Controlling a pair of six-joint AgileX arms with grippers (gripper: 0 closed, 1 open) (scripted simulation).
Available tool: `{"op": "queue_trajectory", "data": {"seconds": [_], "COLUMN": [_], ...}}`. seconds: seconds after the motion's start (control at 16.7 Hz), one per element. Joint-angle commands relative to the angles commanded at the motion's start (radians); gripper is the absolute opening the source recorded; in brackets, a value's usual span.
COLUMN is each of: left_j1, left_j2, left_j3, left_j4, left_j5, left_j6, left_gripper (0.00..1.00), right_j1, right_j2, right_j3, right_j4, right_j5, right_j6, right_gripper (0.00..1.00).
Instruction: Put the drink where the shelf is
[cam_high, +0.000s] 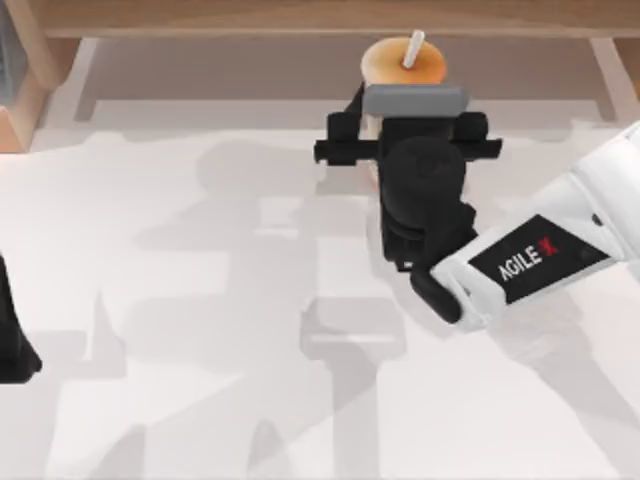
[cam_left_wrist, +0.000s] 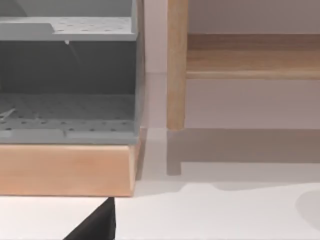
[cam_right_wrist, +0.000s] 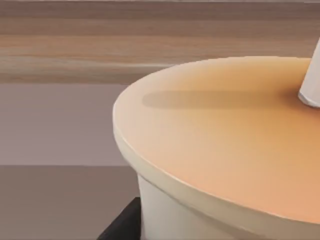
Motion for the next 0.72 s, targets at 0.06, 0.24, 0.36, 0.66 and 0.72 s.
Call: {"op": "queue_trajectory", "data": {"seconds": [0.06, 0.24, 0.36, 0.66, 0.72], "left_j1": [0.0, 0.0, 0.0, 0.0, 0.0], "left_j2": [0.0, 0.0, 0.0, 0.0, 0.0], "left_j3": [0.0, 0.0, 0.0, 0.0, 0.0], "left_j4": [0.0, 0.0, 0.0, 0.0, 0.0], "left_j5": [0.0, 0.0, 0.0, 0.0, 0.0], "left_j6": [0.0, 0.0, 0.0, 0.0, 0.0], "left_gripper": [1.0, 1.0, 1.0, 1.0, 1.0], "right_j1": [0.0, 0.0, 0.019, 0.074, 0.079], "right_j2": [0.0, 0.004, -0.02, -0.125, -0.15], "right_j3": [0.0, 0.002, 0.019, 0.065, 0.076], "right_j4": [0.0, 0.002, 0.007, -0.059, -0.084], "right_j5": [0.0, 0.0, -0.004, -0.032, -0.039], "right_j6": [0.0, 0.001, 0.003, 0.01, 0.011], "right_gripper": [0.0, 0.0, 0.0, 0.0, 0.0]}}
